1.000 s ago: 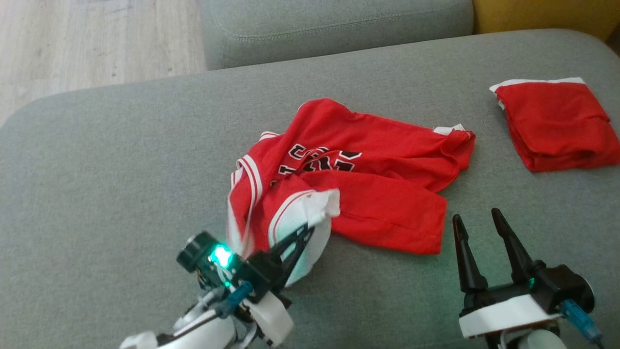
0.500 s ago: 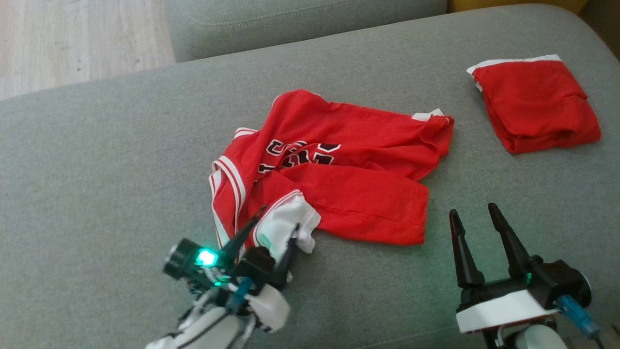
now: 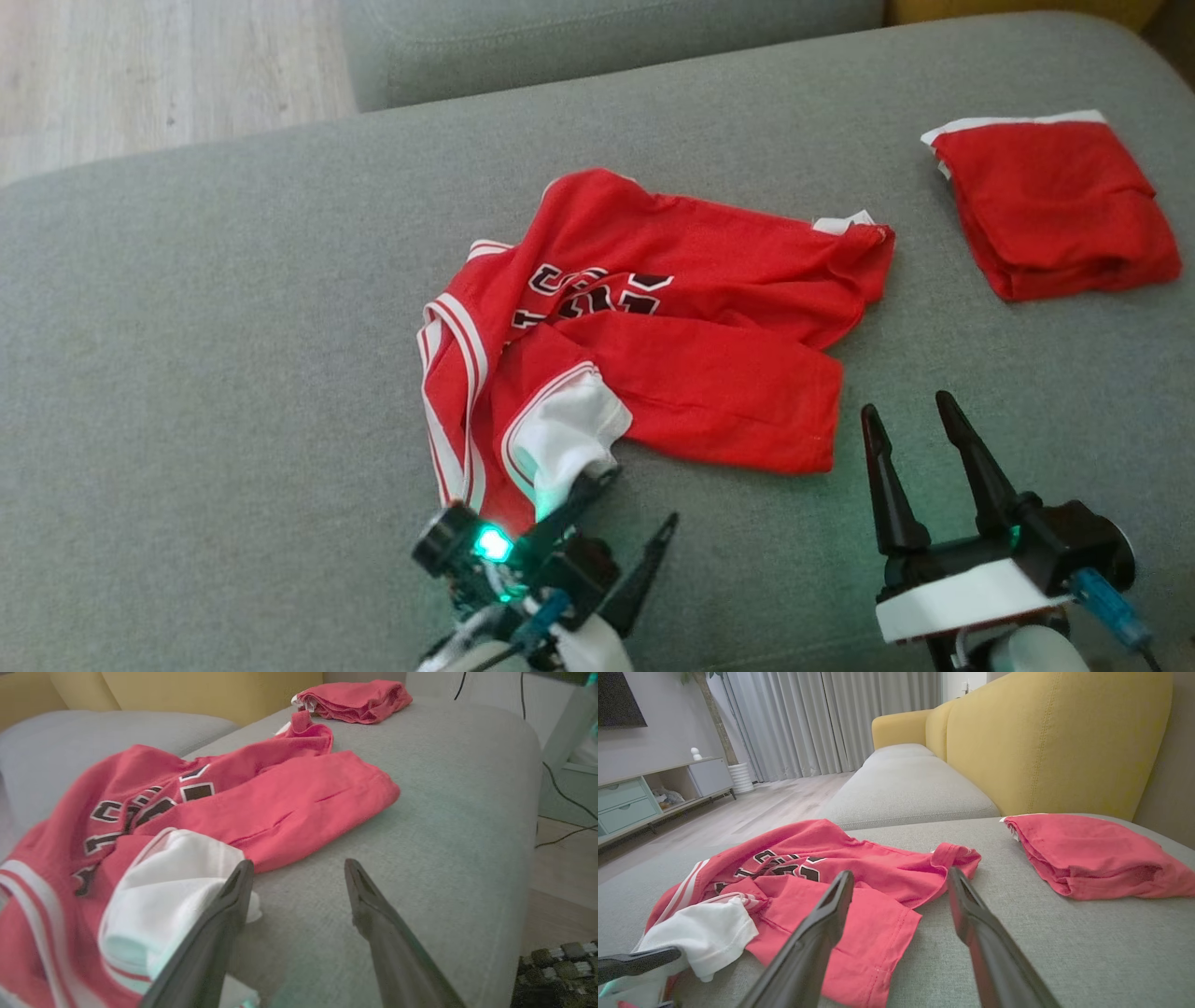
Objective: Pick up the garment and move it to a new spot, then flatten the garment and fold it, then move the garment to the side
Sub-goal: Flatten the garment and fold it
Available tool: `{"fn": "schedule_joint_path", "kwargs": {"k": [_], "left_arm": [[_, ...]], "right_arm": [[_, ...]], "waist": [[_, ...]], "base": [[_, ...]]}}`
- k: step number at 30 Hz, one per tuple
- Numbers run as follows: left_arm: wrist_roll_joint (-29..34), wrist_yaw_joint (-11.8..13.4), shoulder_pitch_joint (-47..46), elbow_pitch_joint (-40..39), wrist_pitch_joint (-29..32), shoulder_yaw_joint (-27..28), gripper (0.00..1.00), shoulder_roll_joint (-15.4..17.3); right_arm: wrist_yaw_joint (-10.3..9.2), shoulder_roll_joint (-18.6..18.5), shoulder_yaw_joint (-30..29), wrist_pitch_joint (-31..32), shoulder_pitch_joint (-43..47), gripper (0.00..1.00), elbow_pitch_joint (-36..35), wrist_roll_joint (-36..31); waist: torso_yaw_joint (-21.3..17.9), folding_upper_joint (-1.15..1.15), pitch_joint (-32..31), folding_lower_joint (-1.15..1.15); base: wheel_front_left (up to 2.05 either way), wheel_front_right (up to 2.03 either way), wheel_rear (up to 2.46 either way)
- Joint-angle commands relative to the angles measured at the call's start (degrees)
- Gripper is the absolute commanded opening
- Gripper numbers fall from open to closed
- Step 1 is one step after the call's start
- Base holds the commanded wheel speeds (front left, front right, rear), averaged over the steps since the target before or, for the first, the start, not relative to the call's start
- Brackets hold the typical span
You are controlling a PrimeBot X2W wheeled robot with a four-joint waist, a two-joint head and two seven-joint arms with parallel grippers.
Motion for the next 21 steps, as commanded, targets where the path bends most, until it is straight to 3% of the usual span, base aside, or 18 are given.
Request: {"fn": "schedule_joint_path", "kwargs": {"k": [1,4,9,21], "left_arm": [[-1.0,-1.1,-1.9,-0.2,-0.3,1.1,1.0,-1.5],[-2.2,-1.5,-3.3,4.6,0.1,1.5,1.0,-3.8],[-1.9,1.6,-5.6,10.9,-0.7,2.9,1.0,-5.5],[-2.5,7.9,-7.5,15.2,-3.4,6.2,1.0,-6.2]], "right_arm": [[0.37,-0.6,1.5,-0.2,-1.9,1.0,-1.6,-0.1],[0.37,-0.7,1.8,-0.2,-2.5,1.0,-1.6,0.0],[0.37,-0.8,1.8,-0.2,-3.1,1.0,-1.7,0.0],[0.37,-1.0,1.5,-0.2,-2.9,1.0,-1.6,-0.1]], "waist": [[0.0,0.0,0.6,0.0],[-0.5,0.0,1.7,0.0],[-1.1,0.0,2.7,0.0],[-1.0,0.0,2.9,0.0]], "base": [[0.0,0.0,0.0],[0.0,0.0,0.0],[0.0,0.0,0.0],[0.0,0.0,0.0]]}}
